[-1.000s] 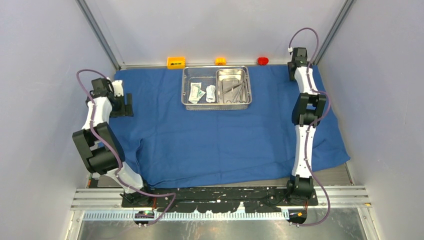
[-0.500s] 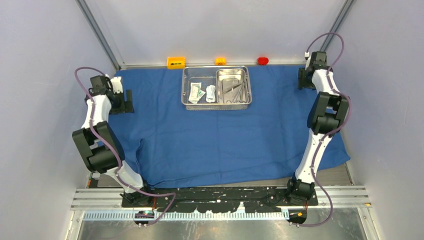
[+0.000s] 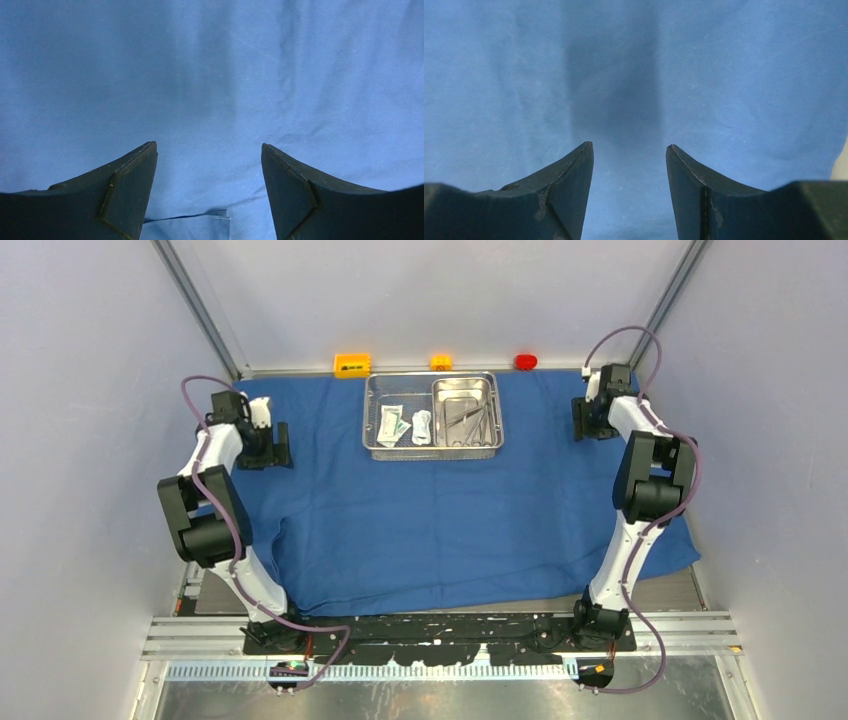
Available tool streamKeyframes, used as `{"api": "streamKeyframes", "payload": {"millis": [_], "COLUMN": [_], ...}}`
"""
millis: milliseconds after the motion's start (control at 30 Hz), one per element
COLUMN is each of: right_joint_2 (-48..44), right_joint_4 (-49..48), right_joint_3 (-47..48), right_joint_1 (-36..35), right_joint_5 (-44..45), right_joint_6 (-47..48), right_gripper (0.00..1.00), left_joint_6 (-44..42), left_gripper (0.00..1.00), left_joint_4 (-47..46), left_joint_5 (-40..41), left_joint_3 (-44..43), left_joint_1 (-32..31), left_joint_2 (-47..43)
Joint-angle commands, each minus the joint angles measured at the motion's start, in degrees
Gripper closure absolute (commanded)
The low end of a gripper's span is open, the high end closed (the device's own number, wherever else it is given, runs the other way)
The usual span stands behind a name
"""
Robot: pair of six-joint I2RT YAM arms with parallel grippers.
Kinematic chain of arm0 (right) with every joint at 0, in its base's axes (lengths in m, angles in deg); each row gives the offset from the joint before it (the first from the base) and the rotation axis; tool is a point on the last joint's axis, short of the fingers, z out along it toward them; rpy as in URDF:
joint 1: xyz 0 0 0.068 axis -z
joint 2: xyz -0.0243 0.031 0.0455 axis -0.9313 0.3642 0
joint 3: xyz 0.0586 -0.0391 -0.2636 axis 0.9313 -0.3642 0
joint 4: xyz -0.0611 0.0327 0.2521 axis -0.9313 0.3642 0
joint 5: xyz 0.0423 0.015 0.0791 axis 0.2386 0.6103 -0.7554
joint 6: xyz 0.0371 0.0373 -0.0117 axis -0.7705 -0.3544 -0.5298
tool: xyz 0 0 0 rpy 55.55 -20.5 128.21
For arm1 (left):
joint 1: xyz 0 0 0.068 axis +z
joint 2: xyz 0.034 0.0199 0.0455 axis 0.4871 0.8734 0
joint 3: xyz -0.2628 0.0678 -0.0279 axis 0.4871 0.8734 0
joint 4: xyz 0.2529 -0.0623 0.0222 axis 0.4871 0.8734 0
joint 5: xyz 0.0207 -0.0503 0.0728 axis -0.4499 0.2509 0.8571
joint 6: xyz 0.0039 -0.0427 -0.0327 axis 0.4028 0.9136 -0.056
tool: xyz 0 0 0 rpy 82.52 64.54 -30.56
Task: Open and lay out the surgical kit
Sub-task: Smooth out the surgical kit at the center of the board.
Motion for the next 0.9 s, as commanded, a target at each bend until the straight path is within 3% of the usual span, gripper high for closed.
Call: {"api": "streamKeyframes", "payload": {"millis": [0, 367, 867], "right_joint_2": [2.39, -0.28, -7.16], "right_joint_4": [-2.36, -6.25, -4.79], "right_joint_3": [-0.99, -13.27, -19.37], "right_joint_1": [0.13, 2.46, 9.20], "right_joint_5": [3.41, 7.88, 7.86], "right_joint_6": [3.39, 9.05, 12.62], "right_gripper": [0.41, 0.43, 0.45], "left_joint_6": [0.95, -3.31, -8.35], "left_gripper": [0.22, 0.22, 0.21], "left_joint_4": [-2.43, -3.80, -9.10], "left_joint_5": [-1.28, 4.95, 15.37], "left_joint_3": [-2.43, -0.52, 8.52], "left_joint_1": [-1.14, -1.99, -1.86], "left_joint_2": [-0.41, 1.18, -2.63]}}
